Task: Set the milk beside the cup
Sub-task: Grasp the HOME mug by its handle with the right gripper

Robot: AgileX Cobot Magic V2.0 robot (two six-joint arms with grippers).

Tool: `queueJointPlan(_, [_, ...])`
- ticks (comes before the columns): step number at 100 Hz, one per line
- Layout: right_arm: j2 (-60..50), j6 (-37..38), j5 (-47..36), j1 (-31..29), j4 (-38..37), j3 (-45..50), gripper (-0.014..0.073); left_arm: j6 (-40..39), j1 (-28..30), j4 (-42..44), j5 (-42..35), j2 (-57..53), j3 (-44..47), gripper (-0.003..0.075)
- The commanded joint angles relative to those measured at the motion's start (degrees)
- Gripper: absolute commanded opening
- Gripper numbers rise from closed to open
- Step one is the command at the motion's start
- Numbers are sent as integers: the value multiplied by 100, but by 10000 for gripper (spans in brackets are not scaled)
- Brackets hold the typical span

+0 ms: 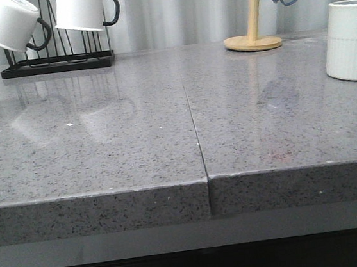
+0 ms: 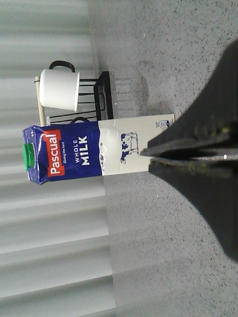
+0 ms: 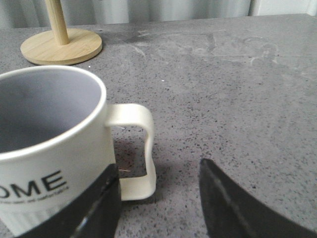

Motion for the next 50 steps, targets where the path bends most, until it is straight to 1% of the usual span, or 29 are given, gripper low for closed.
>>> queueJointPlan(1, [12,-15,-655,-18,-38,-258,382,-39,5,-21,-452,-190,289,-21])
queueJointPlan(10, [209,-15,-887,-18,-38,-355,382,-39,5,-21,-452,-190,289,-21])
queueJointPlan(28, [658,-15,-1061,-18,-42,-653,382,-39,5,-21,-452,-190,289,-20])
queueJointPlan(50, [1242,-15,-1764,-18,-55,-917,372,-39,5,-21,-452,-190,289,-21])
